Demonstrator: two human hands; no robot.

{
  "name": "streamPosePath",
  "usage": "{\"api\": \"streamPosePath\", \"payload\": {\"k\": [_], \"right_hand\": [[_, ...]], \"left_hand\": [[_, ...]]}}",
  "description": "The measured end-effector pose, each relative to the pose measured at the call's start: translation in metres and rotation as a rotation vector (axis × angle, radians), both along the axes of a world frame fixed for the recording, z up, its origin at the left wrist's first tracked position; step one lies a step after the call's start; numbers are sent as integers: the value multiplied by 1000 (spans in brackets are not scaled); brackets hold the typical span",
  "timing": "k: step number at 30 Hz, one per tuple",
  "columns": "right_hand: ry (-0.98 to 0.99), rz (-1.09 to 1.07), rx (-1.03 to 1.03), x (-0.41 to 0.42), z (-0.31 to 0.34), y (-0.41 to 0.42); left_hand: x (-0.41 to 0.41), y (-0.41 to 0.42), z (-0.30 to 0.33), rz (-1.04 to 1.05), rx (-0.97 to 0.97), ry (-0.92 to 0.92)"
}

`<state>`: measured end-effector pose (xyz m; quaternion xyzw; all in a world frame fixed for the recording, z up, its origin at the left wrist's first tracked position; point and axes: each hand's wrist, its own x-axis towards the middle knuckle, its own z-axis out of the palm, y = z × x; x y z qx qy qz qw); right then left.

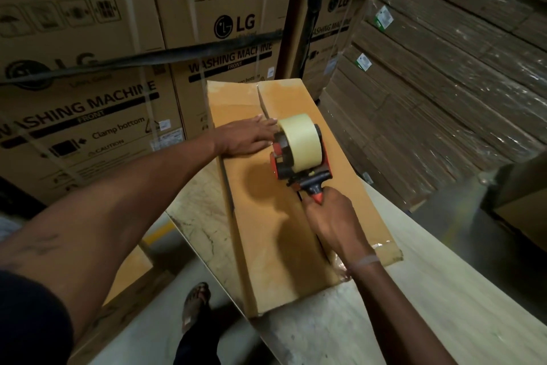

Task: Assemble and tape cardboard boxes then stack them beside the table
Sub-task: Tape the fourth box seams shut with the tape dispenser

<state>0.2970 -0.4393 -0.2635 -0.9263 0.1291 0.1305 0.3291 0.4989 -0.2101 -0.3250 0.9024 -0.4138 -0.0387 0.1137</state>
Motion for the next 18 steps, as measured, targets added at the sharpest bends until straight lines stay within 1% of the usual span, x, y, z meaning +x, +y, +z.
{"api": "streamPosePath", "payload": {"k": [2, 4, 7, 12, 18], "right_hand": [[-1, -2, -12, -22, -2, -11], [-3, -7, -9, -44, -3, -20], [-29, 1, -43, -63, -4, -25], [-36, -27, -38, -60, -7, -19], [-42, -39, -31, -52, -10, -14]], "left_hand": [[2, 3, -5, -45, -4, 22], [3, 4, -7, -42, 1, 33], [-3, 0, -5, -23, 36, -11], [-35, -21, -11, -201, 60, 2], [-32, -19, 0, -228, 100, -19]]}}
